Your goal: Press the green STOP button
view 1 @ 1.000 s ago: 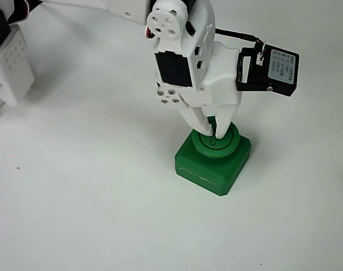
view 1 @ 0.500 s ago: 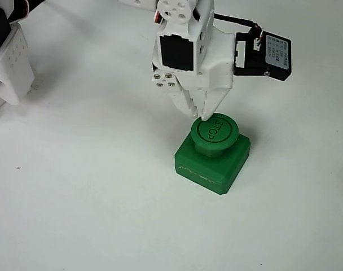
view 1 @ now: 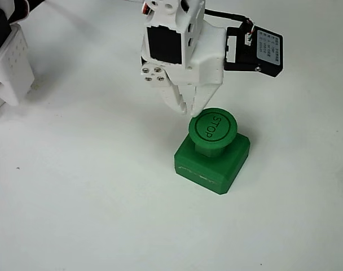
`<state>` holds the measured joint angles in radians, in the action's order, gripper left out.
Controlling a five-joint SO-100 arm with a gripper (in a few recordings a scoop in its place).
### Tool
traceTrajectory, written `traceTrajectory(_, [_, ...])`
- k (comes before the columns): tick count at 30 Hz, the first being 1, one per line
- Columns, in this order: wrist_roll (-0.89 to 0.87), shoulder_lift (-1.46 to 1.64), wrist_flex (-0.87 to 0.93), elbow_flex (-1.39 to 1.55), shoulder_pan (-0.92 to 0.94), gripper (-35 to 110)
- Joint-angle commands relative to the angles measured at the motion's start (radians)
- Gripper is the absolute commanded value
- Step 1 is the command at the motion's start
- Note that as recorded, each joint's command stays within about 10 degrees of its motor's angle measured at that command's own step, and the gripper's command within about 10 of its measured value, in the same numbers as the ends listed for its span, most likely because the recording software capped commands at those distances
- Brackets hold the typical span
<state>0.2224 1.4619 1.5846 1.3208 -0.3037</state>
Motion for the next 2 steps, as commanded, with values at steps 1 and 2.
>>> traceTrajectory(1, [0.025, 0.155, 0.020, -0.020, 0.008, 0])
traceTrajectory(2, [0.028, 0.161, 0.020, -0.020, 0.009, 0])
